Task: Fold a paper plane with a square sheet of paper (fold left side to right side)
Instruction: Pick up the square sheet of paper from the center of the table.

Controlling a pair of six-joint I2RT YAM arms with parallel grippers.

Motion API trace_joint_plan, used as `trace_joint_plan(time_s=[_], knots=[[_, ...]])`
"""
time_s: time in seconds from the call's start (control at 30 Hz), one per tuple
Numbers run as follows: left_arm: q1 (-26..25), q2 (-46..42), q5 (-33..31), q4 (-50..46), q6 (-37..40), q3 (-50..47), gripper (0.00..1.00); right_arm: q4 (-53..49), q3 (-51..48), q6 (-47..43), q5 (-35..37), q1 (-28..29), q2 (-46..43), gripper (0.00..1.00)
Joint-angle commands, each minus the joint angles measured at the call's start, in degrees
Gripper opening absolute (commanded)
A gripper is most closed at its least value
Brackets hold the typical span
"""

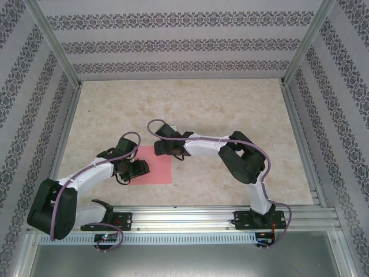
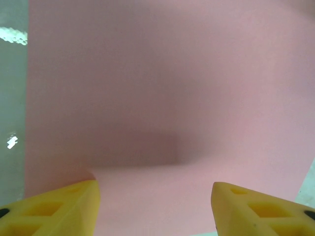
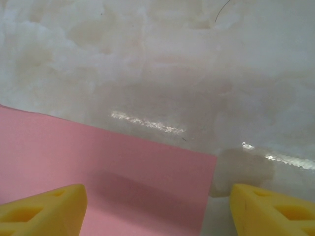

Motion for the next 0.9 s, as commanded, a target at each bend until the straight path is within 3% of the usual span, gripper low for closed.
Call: trace_joint_plan(time_s=[0.0, 0.5, 0.6, 0.87], knots=[[-0.87, 0.14, -0.94, 0.96, -1.23, -1.18, 0.61, -1.53, 1.34, 1.59, -2.5, 1.72, 1.73, 0.77], [-0.98, 2.98, -1.42, 4.07, -1.34, -2.8, 0.58, -2.06, -0.21, 3.31, -5.87, 6.0, 1.14, 0.77], [-1.06, 3.04, -1.3, 4.62, -1.57, -2.99, 0.58, -1.2, -1.04, 3.16, -6.13, 5.95, 0.17, 0.7], [-1.13, 0.51, 0.64, 5.92, -2.38, -1.87, 0.58, 6.21, -5.64, 3.42, -12.27, 3.75, -5.53, 0.4]])
